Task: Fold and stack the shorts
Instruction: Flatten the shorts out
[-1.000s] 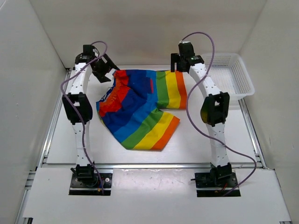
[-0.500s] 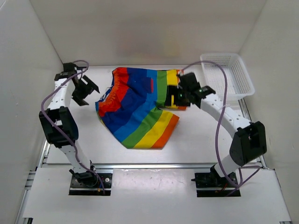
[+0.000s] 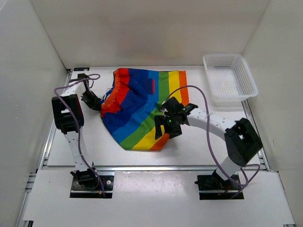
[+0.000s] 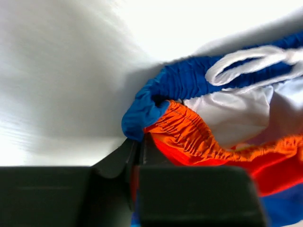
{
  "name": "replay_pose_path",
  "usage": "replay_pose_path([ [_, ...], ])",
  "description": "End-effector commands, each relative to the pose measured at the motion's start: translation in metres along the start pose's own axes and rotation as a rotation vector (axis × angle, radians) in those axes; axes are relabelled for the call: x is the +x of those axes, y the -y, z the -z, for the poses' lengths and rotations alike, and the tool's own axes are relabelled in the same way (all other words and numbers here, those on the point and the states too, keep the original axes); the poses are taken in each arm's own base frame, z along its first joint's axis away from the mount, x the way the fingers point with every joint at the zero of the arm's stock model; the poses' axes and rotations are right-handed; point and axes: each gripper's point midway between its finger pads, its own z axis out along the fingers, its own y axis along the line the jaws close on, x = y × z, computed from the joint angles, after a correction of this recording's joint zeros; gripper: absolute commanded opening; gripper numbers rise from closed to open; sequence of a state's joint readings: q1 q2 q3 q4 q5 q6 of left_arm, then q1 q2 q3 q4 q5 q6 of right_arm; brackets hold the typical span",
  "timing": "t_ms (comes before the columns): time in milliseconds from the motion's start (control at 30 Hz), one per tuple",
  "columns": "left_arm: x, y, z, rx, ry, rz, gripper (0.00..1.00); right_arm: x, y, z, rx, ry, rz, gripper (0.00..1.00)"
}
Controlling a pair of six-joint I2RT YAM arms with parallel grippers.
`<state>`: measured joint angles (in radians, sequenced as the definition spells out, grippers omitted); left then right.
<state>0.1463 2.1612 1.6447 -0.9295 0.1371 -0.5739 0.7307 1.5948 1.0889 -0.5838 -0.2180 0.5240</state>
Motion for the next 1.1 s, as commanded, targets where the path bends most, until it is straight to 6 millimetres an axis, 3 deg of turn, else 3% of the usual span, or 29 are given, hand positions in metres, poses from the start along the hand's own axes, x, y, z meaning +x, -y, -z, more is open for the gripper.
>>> replay_pose_path([
  [0, -0.003, 0.012, 0.002, 0.031, 0.014, -0.048, 0.1, 0.0, -0.016, -0.009, -0.037, -0.046, 0.026, 0.9],
  [167, 0.007, 0.011, 0.025, 0.042, 0.045, -0.063, 0.1, 0.019, -0.005, -0.039, -0.009, -0.161, -0.002, 0.89],
  [267, 0.005, 0.016, 0.054, 0.071, 0.107, -0.072, 0.1, 0.02, -0.012, -0.047, -0.058, -0.174, -0.022, 0.86],
  [367, 0.007, 0.027, 0.075, 0.123, 0.139, -0.09, 0.1, 0.022, -0.011, -0.061, -0.067, -0.198, -0.047, 0.75],
  [400, 0.008, 0.031, 0.083, 0.145, 0.146, -0.085, 0.1, 0.018, -0.014, -0.06, -0.071, -0.19, -0.055, 0.67],
  [433, 0.011, 0.032, 0.084, 0.158, 0.137, -0.087, 0.1, 0.014, -0.012, -0.062, -0.058, -0.171, -0.063, 0.39],
  [467, 0.011, 0.033, 0.088, 0.163, 0.145, -0.088, 0.1, 0.009, -0.012, -0.058, -0.041, -0.139, -0.065, 0.21],
  [500, 0.014, 0.034, 0.093, 0.175, 0.147, -0.09, 0.1, -0.003, 0.001, -0.056, 0.027, -0.077, -0.076, 0.06],
  [533, 0.013, 0.035, 0.097, 0.182, 0.157, -0.092, 0.1, -0.014, 0.011, -0.049, 0.073, -0.037, -0.091, 0.0],
  [567, 0.016, 0.034, 0.1, 0.184, 0.16, -0.093, 0.1, -0.021, 0.024, -0.042, 0.122, -0.002, -0.105, 0.0],
  [667, 0.031, 0.033, 0.112, 0.206, 0.165, -0.106, 0.1, -0.064, 0.072, 0.012, 0.234, 0.165, -0.187, 0.0],
  [733, 0.049, 0.035, 0.123, 0.228, 0.164, -0.112, 0.1, -0.091, 0.084, 0.038, 0.231, 0.243, -0.193, 0.0],
  [800, 0.078, 0.046, 0.124, 0.251, 0.126, -0.127, 0.1, -0.112, 0.112, 0.058, 0.266, 0.269, -0.2, 0.0],
  [833, 0.09, 0.053, 0.131, 0.275, 0.124, -0.136, 0.1, -0.144, 0.125, 0.073, 0.282, 0.319, -0.222, 0.0],
  [867, 0.099, 0.062, 0.133, 0.291, 0.122, -0.146, 0.1, -0.161, 0.131, 0.081, 0.29, 0.339, -0.221, 0.02],
  [900, 0.121, 0.079, 0.136, 0.311, 0.097, -0.159, 0.1, -0.166, 0.138, 0.088, 0.309, 0.306, -0.233, 0.12],
  [967, 0.135, 0.097, 0.139, 0.33, 0.099, -0.18, 0.1, -0.191, 0.146, 0.104, 0.336, 0.362, -0.272, 0.29],
  [1033, 0.144, 0.12, 0.151, 0.354, 0.126, -0.202, 0.1, -0.207, 0.131, 0.144, 0.301, 0.519, -0.283, 0.56],
  [1067, 0.147, 0.127, 0.157, 0.372, 0.131, -0.208, 0.1, -0.205, 0.129, 0.153, 0.301, 0.56, -0.292, 0.64],
])
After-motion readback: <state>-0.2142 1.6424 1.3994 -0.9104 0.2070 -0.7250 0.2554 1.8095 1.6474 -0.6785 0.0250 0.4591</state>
